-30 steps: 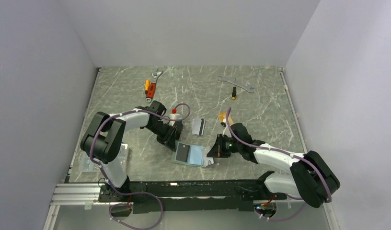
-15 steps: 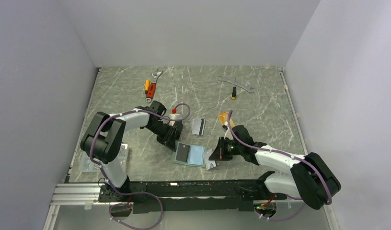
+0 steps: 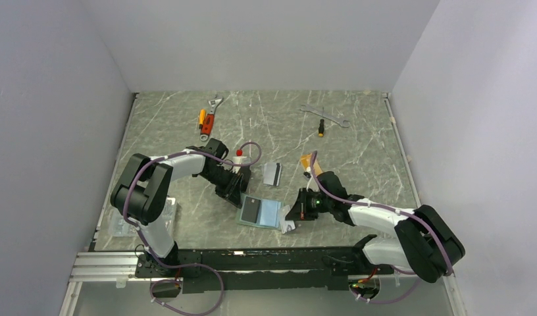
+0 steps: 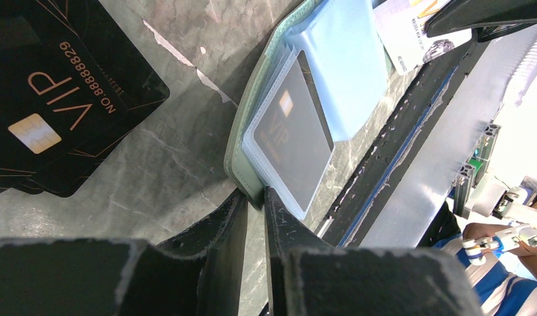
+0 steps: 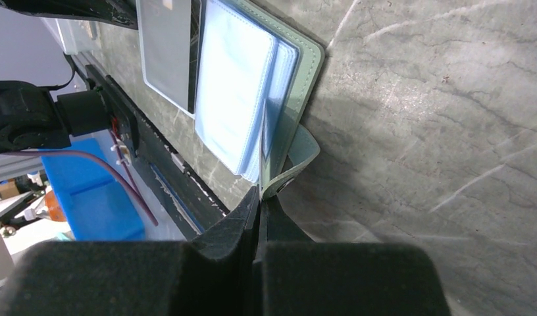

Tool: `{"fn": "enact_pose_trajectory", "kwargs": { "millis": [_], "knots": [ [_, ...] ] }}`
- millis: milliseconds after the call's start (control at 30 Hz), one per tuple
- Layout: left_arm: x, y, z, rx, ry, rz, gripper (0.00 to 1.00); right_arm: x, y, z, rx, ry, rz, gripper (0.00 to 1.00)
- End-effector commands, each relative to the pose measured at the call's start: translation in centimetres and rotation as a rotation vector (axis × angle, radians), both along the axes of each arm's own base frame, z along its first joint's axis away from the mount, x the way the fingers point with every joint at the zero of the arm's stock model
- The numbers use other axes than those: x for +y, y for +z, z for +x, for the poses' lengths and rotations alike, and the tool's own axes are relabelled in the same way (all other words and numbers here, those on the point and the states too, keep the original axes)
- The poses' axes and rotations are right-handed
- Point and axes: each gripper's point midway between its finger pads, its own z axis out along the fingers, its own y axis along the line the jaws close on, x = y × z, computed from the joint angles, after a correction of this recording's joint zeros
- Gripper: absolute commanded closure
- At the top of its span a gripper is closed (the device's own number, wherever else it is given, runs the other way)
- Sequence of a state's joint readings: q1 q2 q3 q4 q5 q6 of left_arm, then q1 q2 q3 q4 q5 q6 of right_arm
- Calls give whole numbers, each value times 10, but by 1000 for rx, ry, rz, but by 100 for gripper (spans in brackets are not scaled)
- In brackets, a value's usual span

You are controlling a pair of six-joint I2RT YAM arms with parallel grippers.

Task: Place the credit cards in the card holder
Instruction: Turn over the card slot in the card holder.

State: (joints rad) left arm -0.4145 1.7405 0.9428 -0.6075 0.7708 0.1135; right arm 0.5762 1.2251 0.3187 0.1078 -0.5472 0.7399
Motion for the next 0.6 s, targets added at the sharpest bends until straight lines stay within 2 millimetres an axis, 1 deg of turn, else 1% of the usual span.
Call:
{"fn": "enact_pose_trajectory", "kwargs": {
  "millis": [0,167,367,567],
  "knots": [
    [-6,13,4,-35,-25,-50,79,9,12,9,-46,20,48,100],
    [-6,13,5,-30,-24,-48,78,18,22,17,-59,37,79,100],
    [-4,17,8,2,-11,-69,74,27,35,24,-81,54,112,100],
    [-3,20,10,4,-4,-92,72,43,45,28,-95,88,134,100]
  ]
}}
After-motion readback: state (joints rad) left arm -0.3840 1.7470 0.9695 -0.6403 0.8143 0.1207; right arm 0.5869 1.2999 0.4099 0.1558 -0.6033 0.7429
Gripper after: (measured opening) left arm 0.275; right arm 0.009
